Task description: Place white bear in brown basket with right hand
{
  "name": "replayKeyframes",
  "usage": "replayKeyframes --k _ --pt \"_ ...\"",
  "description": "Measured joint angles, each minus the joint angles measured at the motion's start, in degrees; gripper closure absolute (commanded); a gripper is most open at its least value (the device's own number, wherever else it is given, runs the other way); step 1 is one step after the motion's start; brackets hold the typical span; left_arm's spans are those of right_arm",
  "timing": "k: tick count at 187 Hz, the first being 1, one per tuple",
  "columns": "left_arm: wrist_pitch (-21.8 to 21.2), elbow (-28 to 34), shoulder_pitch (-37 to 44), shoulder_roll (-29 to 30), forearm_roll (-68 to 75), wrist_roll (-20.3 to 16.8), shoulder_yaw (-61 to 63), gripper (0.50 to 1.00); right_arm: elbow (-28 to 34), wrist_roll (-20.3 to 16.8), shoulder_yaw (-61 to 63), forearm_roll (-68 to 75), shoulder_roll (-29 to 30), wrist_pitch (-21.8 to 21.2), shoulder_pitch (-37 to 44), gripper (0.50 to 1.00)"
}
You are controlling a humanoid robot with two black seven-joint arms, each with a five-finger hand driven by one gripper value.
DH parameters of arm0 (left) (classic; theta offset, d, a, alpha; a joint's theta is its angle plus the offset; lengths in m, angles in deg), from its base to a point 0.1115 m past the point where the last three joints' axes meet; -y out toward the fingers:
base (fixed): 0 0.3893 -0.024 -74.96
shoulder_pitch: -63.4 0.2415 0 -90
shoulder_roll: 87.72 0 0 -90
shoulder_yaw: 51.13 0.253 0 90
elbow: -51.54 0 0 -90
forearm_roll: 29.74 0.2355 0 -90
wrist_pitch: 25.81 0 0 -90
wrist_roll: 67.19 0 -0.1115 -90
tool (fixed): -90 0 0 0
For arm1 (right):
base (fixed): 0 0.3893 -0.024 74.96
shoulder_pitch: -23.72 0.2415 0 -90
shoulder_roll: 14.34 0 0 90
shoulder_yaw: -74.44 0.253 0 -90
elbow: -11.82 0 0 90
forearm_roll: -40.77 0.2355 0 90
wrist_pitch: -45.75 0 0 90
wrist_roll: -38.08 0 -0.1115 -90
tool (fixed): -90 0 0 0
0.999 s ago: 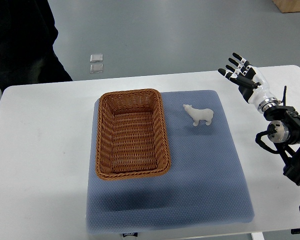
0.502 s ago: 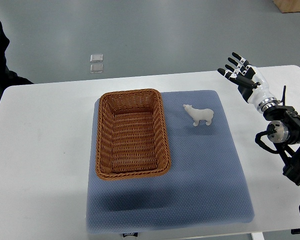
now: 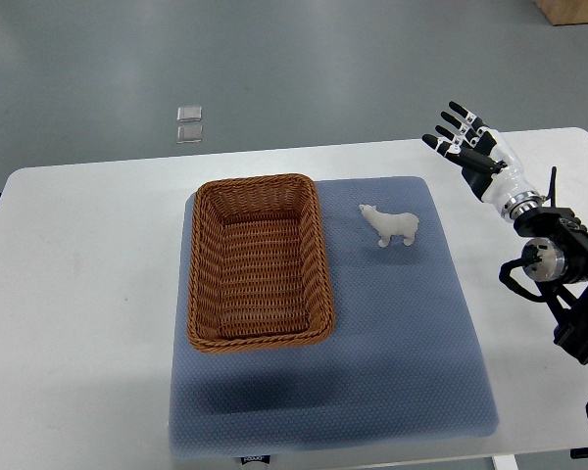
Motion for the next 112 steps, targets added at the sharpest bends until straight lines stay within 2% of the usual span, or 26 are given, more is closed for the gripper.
replayKeyframes --k 112 --pt "0.0 0.0 0.0 0.0 0.0 0.0 0.0 0.5 0.7 0.0 -0.5 -1.1 -0.2 -2.1 0.0 0.574"
